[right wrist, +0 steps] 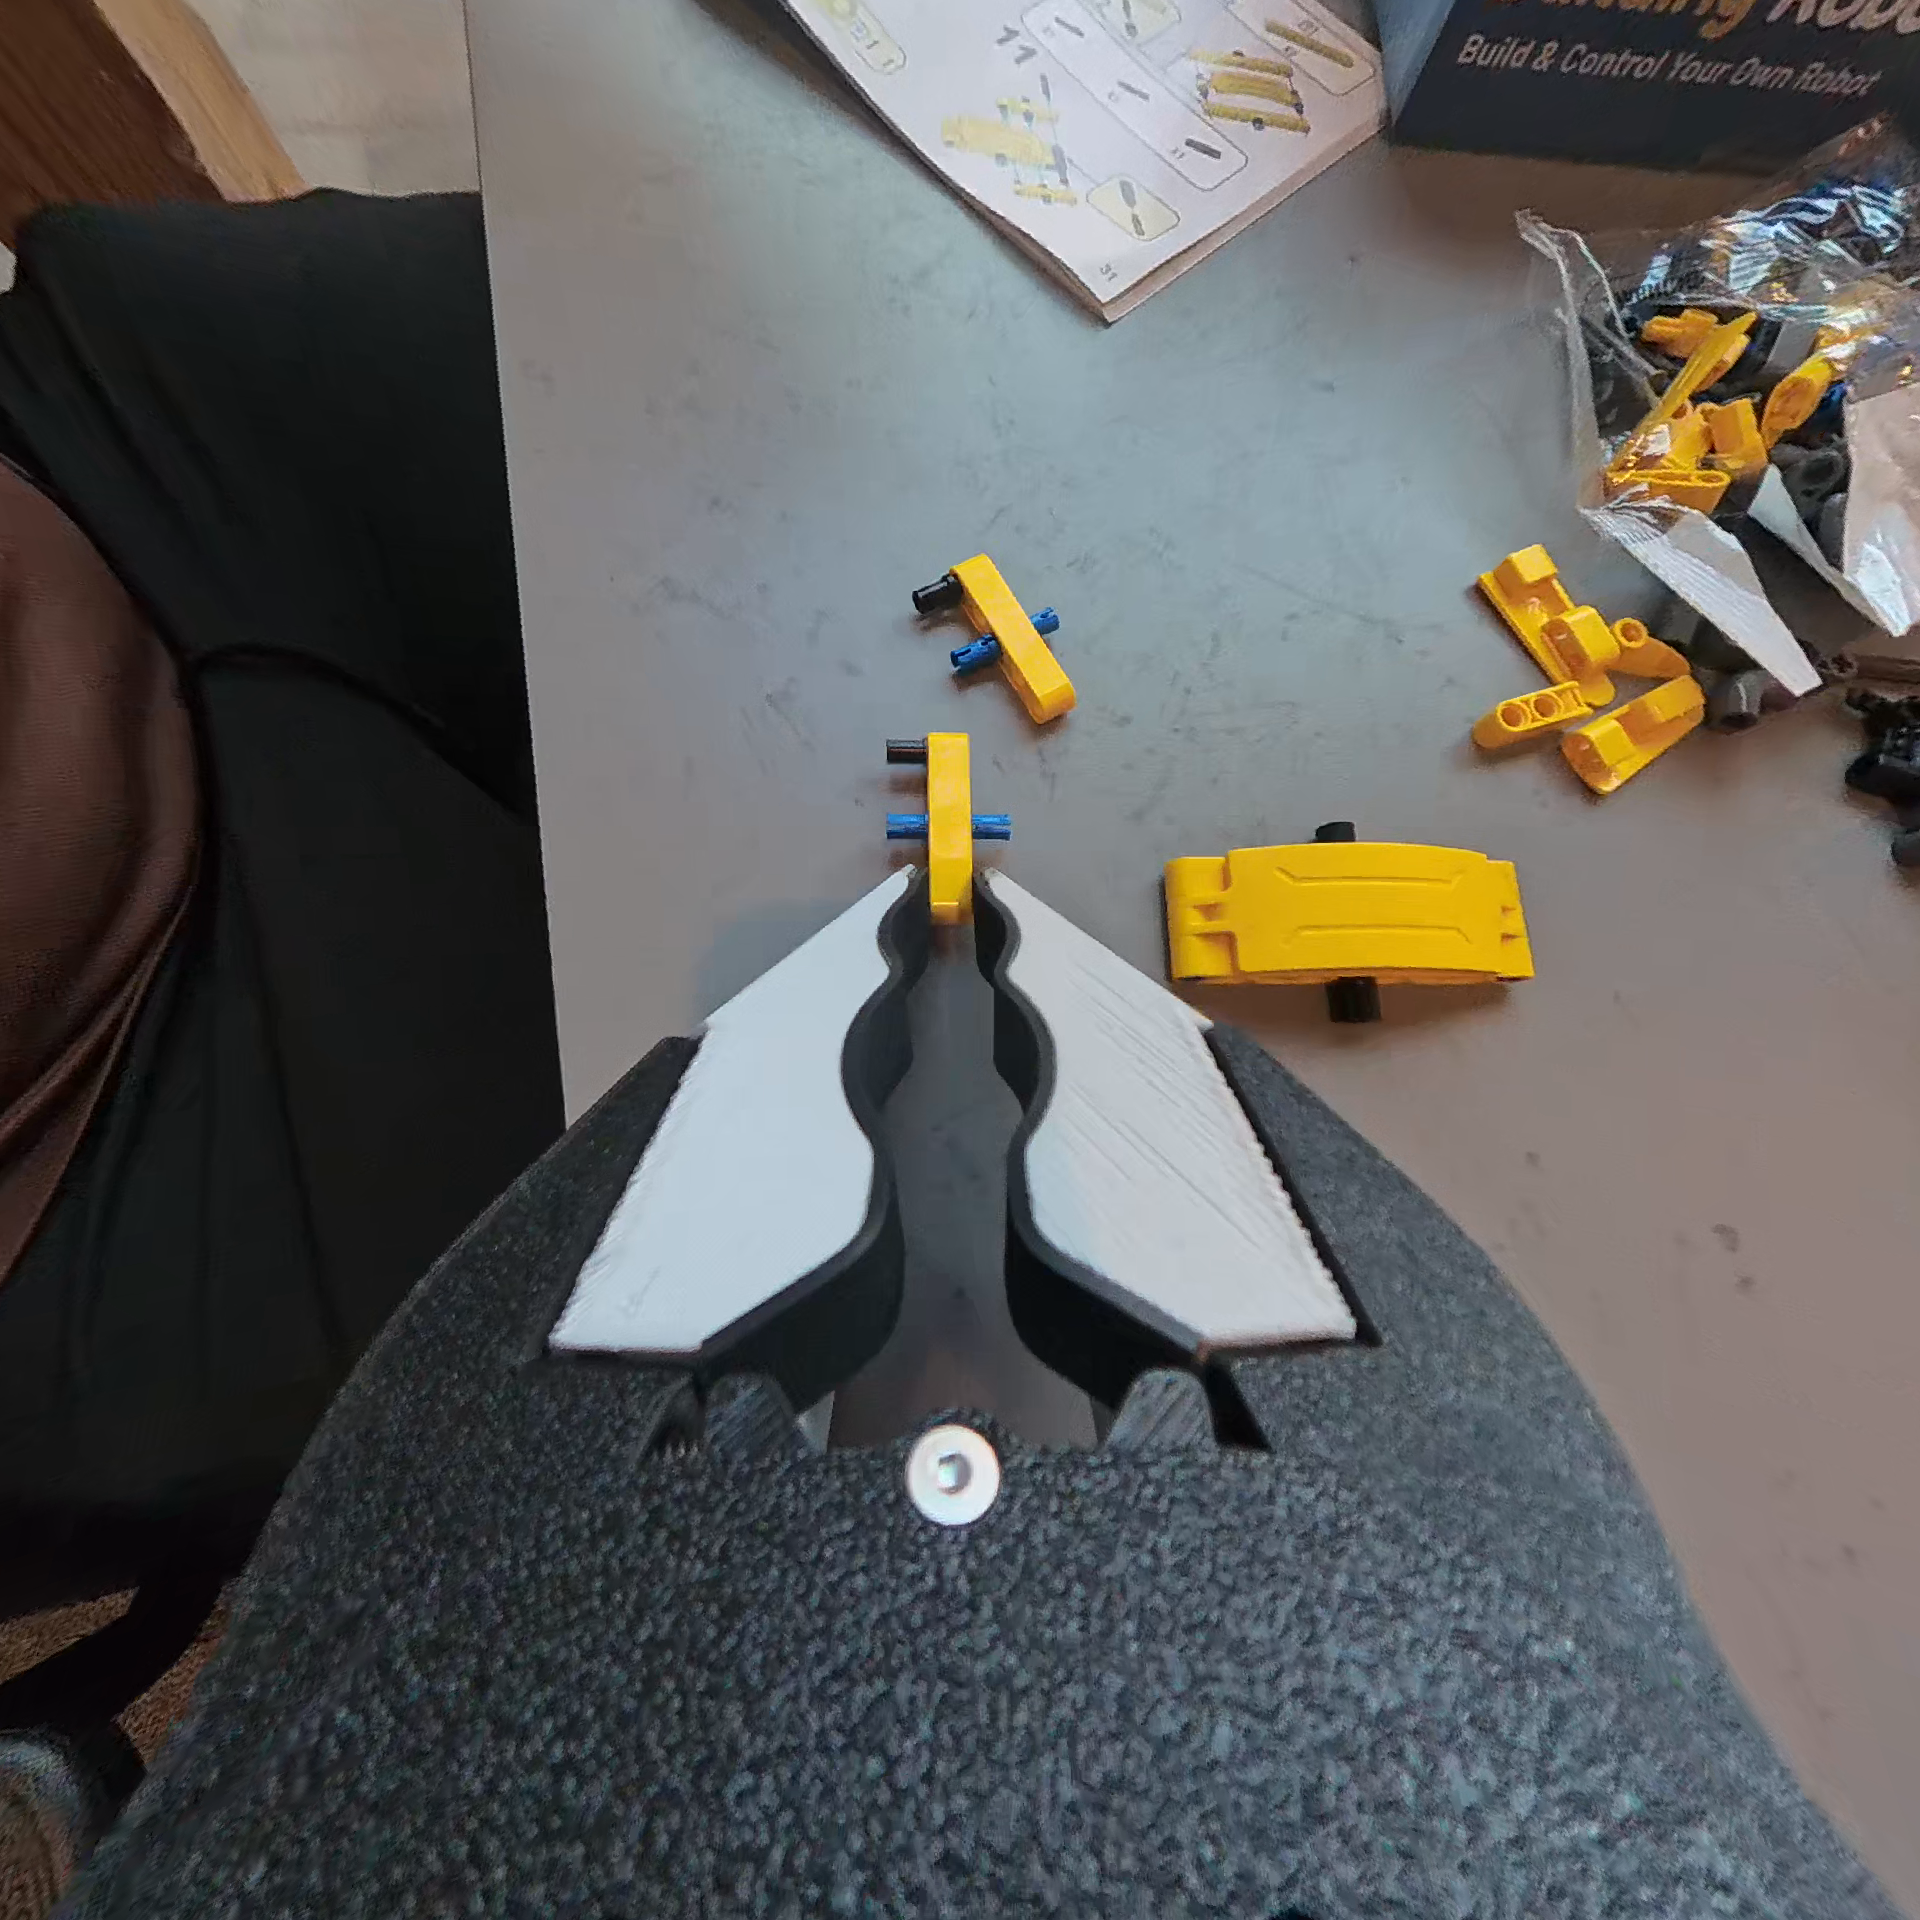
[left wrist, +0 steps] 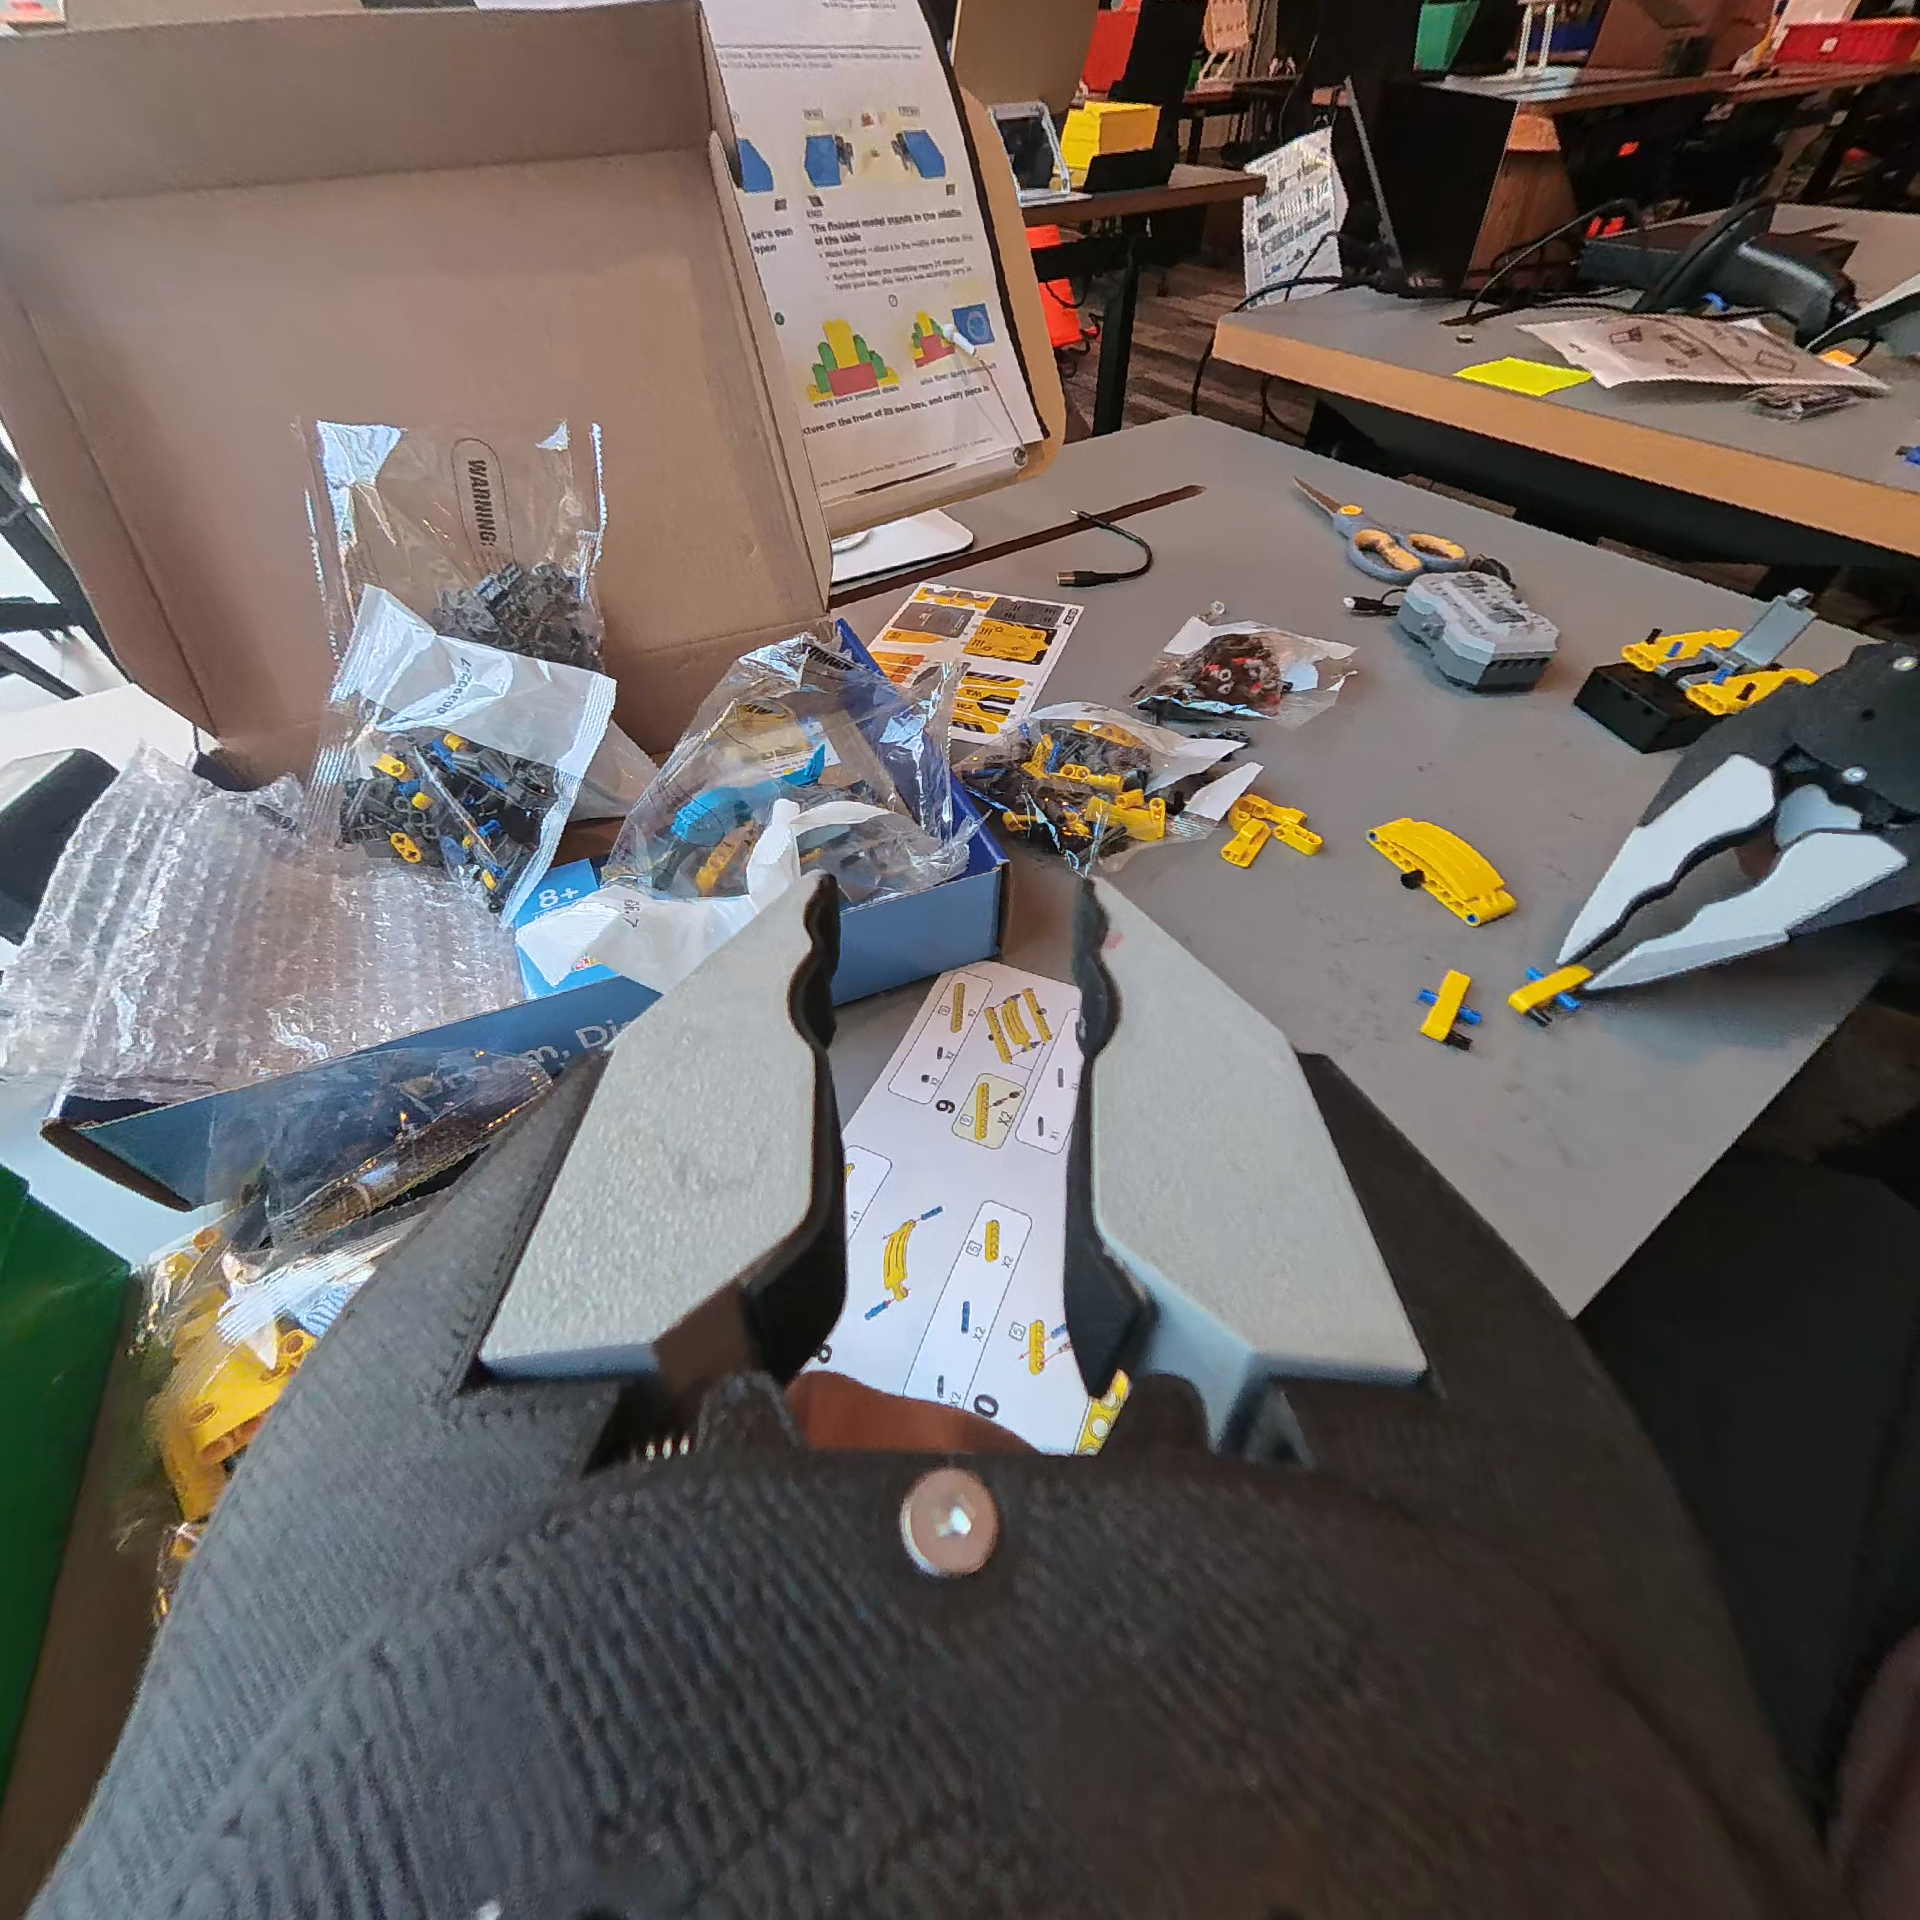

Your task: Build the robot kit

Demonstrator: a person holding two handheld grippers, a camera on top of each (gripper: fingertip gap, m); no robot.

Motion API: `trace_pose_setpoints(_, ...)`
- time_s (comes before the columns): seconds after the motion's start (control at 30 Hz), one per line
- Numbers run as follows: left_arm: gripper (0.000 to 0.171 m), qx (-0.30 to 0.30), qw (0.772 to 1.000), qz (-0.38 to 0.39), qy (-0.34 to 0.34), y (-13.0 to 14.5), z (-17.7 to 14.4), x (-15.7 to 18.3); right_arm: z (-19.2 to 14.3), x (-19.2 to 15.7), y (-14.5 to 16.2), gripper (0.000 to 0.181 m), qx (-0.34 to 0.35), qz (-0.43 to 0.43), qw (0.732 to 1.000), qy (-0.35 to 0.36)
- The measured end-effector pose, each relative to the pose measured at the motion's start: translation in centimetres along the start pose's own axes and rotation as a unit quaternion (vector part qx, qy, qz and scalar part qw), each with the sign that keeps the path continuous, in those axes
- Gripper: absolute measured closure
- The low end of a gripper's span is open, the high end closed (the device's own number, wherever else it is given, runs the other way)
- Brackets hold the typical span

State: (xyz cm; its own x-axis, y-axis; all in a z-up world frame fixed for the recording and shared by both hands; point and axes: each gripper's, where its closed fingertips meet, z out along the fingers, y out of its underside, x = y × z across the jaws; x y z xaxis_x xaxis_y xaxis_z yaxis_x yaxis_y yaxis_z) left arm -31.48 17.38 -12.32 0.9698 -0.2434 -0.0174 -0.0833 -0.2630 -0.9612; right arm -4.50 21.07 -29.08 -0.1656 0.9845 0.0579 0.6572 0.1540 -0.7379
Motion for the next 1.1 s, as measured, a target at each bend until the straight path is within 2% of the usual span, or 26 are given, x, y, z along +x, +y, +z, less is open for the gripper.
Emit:
trace_pose_setpoints(0.63,0.129,-0.004,1.0,0.004,0.003,0.1,0.0,0.3,0.3,0.2,0.1,0.174,-0.007,-0.004,1.0,0.009)
trace_pose_setpoints(0.83,0.122,-0.036,0.999,-0.003,0.013,1.8,1.0,0.5,-0.4,0.0,-1.6,0.172,0.036,0.003,0.999,0.009)
trace_pose_setpoints(0.93,0.111,-0.07,0.997,-0.013,0.022,3.2,1.6,0.6,-1.0,1.1,-2.4,0.172,0.061,0.011,0.997,0.041)
trace_pose_setpoints(1.1,0.108,-0.097,0.995,-0.009,0.014,4.6,2.3,0.2,-2.1,4.3,-2.6,0.176,0.082,0.031,0.987,0.132)
